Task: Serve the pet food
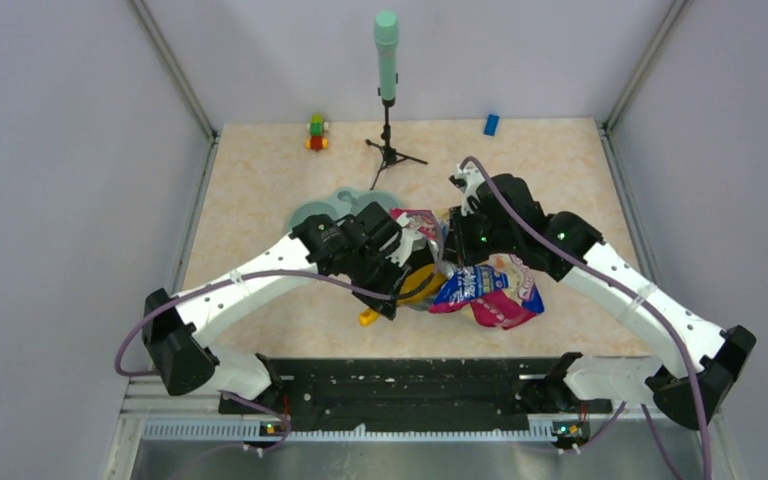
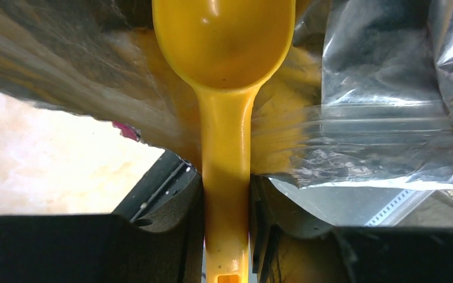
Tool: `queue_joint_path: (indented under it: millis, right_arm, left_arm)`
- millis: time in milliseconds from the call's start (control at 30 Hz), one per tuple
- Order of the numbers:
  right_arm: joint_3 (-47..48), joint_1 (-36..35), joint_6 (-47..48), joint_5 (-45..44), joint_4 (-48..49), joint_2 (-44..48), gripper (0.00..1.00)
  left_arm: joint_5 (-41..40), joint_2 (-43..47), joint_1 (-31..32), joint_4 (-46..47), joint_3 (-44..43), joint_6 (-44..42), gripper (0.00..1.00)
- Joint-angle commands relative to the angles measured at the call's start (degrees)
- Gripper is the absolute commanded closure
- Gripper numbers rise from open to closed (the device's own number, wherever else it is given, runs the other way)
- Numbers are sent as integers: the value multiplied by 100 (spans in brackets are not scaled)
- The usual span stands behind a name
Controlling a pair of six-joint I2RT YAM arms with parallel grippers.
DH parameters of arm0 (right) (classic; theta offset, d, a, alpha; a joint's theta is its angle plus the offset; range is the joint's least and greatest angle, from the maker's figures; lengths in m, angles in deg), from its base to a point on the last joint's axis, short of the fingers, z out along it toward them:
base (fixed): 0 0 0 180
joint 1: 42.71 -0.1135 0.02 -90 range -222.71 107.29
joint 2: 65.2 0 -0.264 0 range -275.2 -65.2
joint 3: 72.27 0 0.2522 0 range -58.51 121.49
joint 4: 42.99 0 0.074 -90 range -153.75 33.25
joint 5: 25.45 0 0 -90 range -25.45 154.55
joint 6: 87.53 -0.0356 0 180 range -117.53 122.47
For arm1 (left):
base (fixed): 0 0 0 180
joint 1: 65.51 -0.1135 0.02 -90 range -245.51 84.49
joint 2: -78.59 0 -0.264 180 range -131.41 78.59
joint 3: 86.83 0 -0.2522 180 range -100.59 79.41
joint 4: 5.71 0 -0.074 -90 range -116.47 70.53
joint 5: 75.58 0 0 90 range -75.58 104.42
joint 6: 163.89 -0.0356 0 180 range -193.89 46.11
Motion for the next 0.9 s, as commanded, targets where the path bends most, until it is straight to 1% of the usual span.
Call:
queue_joint_path:
  millis: [0,100,167,267,367,433,533,633,700,800,867]
  right_arm:
    - [-90,-35,123,-470,-377,340,100]
    - [2,45,135,-601,-604,354,100]
    - [50,145,127,-554,-641,357,100]
    - [199,236,201,-350,-692,384,100]
    - [399,237,476,-184,-870,383,100]
    - [564,237,685,-160,-1106,346,100]
    - [817,237,808,-342,-1463,273,100]
    - [946,236,590,-552,-1724,260,100]
    - [1170,237,405,-789,-2207,103,100]
    - [1681,232,245,-942,-3046,-380,100]
    - [1974,182,96,-984,-3341,-643,100]
  left_arm:
    - [204,555,52,1470,790,736,100]
    - [-164,828,176,2541,1337,1073,100]
    - [-347,739,220,2839,1338,1171,100]
    - [-404,205,227,2522,937,1281,100]
    - [-125,-364,258,2167,502,1402,100]
    - [87,-539,306,2082,394,1520,100]
    - [427,-486,353,2068,541,1747,100]
    - [655,-225,354,1935,733,1887,100]
    - [720,-96,349,1715,721,1865,100]
    - [787,-57,345,1232,402,1775,100]
    - [793,-116,349,877,-9,1731,100]
